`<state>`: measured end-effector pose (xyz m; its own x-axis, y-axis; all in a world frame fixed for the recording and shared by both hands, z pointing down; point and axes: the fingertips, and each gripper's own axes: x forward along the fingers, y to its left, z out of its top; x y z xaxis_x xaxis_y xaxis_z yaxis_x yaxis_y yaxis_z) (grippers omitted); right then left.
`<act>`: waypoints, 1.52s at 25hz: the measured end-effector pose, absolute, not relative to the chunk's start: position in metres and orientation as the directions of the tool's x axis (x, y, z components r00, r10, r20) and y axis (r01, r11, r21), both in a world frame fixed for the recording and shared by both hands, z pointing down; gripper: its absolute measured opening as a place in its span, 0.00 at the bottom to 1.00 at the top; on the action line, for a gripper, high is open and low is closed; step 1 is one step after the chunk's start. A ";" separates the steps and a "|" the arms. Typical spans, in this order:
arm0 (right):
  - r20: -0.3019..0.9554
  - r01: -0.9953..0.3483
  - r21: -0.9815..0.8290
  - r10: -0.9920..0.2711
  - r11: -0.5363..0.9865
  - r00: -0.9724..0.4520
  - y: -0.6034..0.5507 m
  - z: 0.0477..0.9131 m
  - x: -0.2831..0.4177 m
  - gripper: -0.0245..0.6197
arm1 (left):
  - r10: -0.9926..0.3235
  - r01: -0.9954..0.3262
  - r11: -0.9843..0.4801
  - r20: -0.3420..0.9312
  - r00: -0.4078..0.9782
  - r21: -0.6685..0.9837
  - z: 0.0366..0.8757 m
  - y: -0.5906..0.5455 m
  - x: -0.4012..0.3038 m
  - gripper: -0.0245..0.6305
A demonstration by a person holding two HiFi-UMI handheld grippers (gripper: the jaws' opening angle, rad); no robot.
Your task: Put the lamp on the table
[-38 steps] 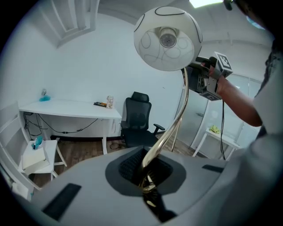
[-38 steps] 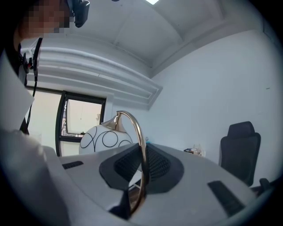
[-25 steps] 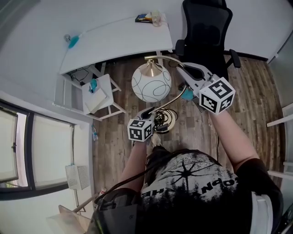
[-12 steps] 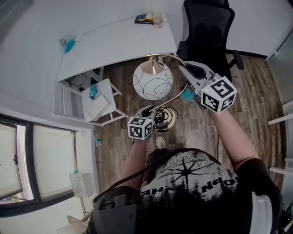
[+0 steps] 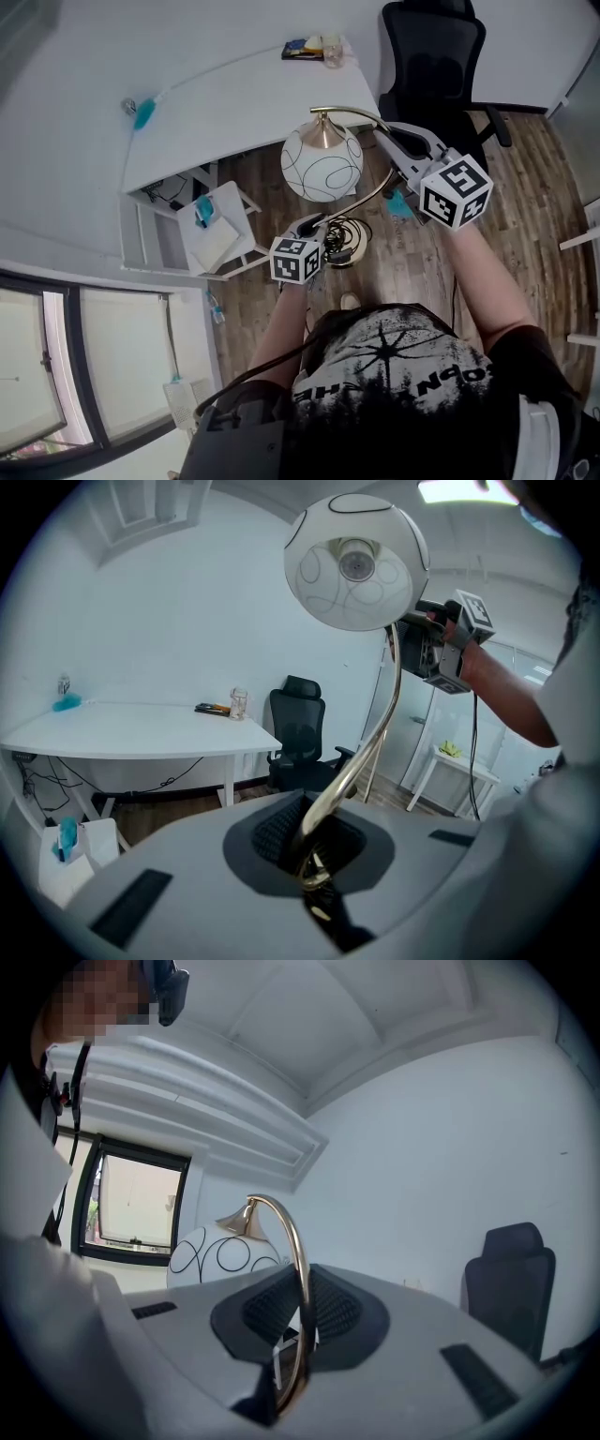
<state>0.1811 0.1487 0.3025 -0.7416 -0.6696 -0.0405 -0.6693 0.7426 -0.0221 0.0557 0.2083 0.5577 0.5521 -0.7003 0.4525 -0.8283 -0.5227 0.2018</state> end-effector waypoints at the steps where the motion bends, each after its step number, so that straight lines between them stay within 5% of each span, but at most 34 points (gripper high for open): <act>1: -0.048 -0.673 -0.021 -0.673 0.739 -0.738 0.149 0.303 0.182 0.10 | -0.700 -0.827 -0.528 0.451 0.553 0.195 0.558 0.207 0.055 0.06; 23: -0.029 -0.686 -0.008 -0.686 0.728 -0.727 0.060 0.303 0.102 0.10 | -0.703 -0.830 -0.523 0.452 0.549 0.196 0.558 0.118 -0.025 0.06; 38: 0.001 -0.580 -0.031 -0.580 0.814 -0.814 -0.073 0.328 0.078 0.10 | -0.745 -0.886 -0.406 0.481 0.462 0.223 0.579 0.012 -0.037 0.06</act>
<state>0.0785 -0.0729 0.3282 -0.8144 -0.5803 0.0011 -0.5801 0.8140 -0.0313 -0.0372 0.0123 0.5793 0.4622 -0.7452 0.4806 -0.8863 -0.4060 0.2228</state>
